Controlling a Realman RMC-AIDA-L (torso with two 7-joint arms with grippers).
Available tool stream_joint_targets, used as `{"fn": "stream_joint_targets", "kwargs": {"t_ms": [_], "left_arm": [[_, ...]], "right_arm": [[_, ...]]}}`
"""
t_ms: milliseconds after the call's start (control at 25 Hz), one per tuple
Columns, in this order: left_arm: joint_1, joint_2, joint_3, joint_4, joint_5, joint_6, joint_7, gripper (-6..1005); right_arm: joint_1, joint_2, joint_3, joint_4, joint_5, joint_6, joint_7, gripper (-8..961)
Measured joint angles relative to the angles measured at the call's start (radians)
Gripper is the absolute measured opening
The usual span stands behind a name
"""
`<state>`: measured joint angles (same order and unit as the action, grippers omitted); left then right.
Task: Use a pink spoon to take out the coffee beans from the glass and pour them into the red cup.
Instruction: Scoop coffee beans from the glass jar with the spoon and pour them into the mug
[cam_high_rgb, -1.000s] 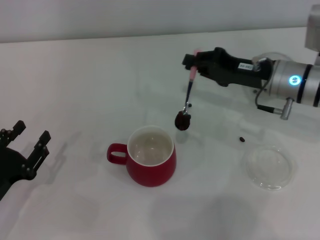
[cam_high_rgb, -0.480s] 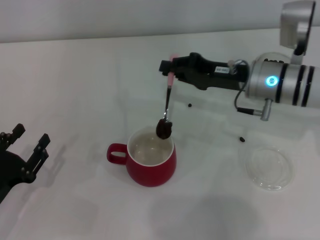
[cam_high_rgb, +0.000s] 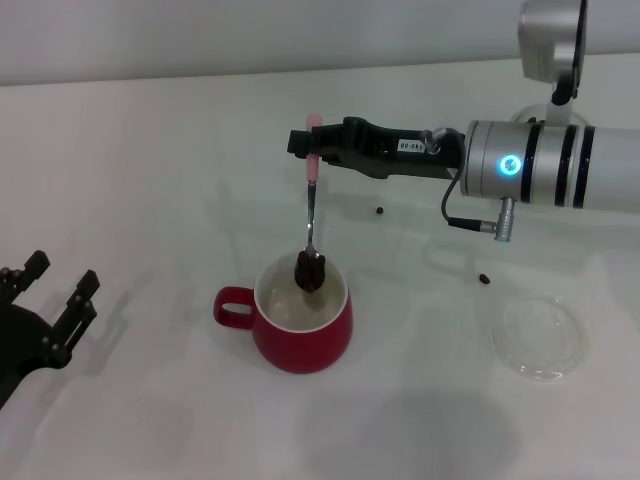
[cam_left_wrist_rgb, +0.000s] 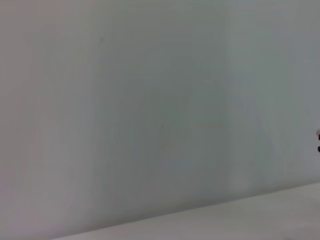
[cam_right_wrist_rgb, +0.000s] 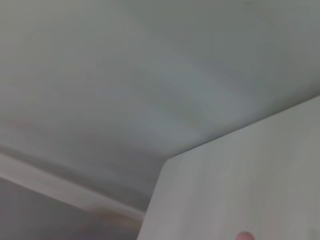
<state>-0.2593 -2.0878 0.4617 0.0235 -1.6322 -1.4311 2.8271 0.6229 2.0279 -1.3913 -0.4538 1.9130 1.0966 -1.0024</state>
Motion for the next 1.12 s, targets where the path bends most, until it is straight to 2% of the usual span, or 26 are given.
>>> {"fn": "stream_joint_targets", "kwargs": {"t_ms": [680,1120], "left_arm": [[-0.01,0.0,0.0,-0.001,-0.002,0.017,0.0,593],[-0.02,0.0,0.0,-0.003,-0.006,0.028,0.0,594]], "right_arm": [[-0.013,0.0,-0.035,0.041,0.095,0.06,-0.317,152],[-0.01,0.0,-0.058,0.044,0.115,0.062,-0.377,152]]}}
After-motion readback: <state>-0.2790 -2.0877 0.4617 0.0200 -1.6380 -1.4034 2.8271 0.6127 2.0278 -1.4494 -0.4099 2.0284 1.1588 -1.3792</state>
